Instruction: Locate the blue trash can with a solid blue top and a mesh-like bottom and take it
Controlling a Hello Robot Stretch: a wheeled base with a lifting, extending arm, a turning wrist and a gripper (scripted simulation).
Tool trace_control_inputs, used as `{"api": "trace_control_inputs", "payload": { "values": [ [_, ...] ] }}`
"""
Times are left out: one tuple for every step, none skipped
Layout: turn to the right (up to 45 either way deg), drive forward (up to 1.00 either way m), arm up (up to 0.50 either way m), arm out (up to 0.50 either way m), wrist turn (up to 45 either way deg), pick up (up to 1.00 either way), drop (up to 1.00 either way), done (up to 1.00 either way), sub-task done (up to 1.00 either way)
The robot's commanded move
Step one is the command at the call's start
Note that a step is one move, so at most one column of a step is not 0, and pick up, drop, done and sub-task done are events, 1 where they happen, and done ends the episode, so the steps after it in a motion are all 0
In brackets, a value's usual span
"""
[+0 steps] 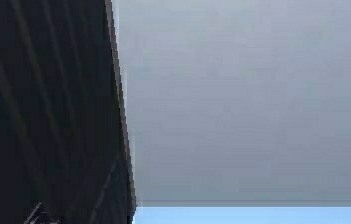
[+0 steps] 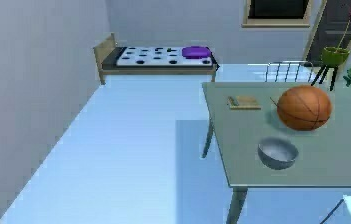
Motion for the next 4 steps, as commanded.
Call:
{"api": "trace_control_inputs", "payload": {
  "values": [
    [45.0, 0.00, 0.00, 0.00, 0.0, 0.00, 0.00, 0.00, 0.00],
    [45.0, 0.00, 0.00, 0.00, 0.0, 0.00, 0.00, 0.00, 0.00],
    [45.0, 0.00, 0.00, 0.00, 0.0, 0.00, 0.00, 0.00, 0.00],
    [33.0, 0.00, 0.00, 0.00, 0.0, 0.00, 0.00, 0.00, 0.00]
  ]
}}
